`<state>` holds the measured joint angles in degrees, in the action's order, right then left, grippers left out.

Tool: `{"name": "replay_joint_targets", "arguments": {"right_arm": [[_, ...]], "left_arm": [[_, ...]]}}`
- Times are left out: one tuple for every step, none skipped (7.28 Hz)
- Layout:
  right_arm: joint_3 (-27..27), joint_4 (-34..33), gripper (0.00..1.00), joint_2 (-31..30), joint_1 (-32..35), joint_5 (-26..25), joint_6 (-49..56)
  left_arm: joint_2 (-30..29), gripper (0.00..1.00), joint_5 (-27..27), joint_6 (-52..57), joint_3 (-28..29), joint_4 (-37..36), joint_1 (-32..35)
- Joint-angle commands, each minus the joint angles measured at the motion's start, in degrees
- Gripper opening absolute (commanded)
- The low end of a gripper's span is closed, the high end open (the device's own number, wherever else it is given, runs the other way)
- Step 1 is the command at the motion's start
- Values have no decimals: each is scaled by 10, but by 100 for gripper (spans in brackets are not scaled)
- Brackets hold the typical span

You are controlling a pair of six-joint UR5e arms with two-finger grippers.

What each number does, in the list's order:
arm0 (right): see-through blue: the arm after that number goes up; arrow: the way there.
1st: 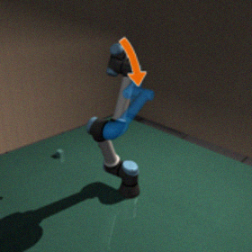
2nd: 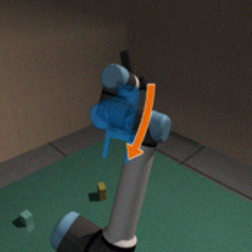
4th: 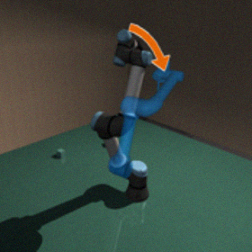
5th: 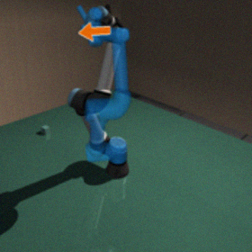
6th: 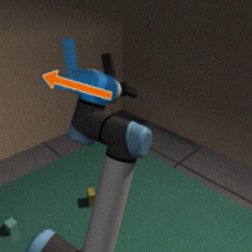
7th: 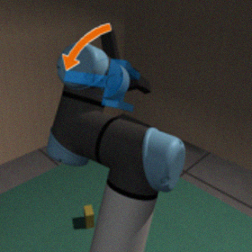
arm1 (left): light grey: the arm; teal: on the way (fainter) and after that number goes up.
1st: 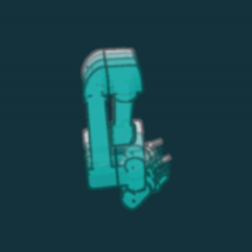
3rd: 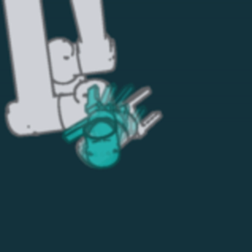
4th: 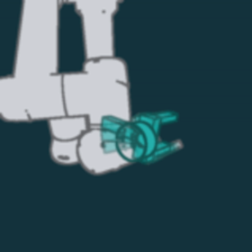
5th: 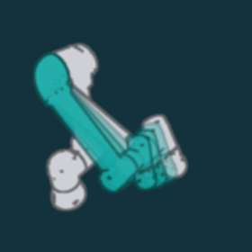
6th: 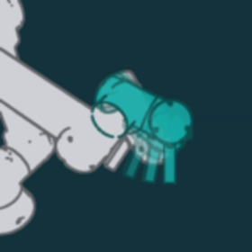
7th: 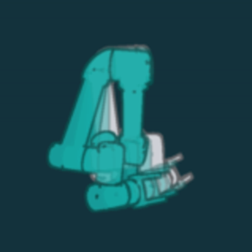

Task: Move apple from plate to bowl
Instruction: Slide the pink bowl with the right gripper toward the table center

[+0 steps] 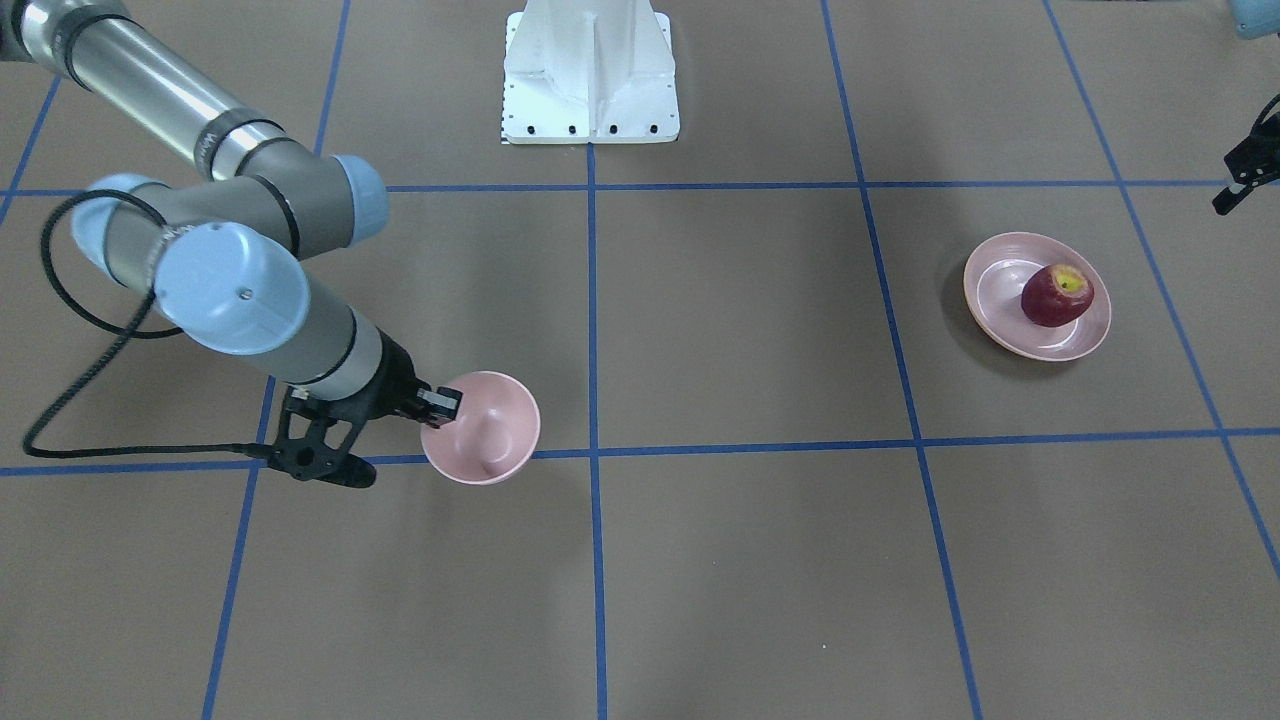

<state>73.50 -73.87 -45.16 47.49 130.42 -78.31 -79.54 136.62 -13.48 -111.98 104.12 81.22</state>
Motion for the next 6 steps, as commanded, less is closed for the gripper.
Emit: {"name": "replay_joint_targets", "arguments": {"right_arm": [[-64,69,0,57,-48,-37,-120],[-64,70,0,61,-56,-38,-129],[-62,69,0,57,-59,-38,-144],[-61,70,0,51,-60,-39,-140],[-61,69,0,46,-60,-39,-136],[-60,69,0,45,-60,-44,-135]], "left_arm": [[0,98,1,-8,1,0,-4],[0,98,0,-8,2,0,-5],[1,98,0,-15,2,0,-13],[0,98,0,-37,1,1,-29],[0,98,0,-64,1,1,-46],[0,98,-2,-96,0,1,-70]]}}
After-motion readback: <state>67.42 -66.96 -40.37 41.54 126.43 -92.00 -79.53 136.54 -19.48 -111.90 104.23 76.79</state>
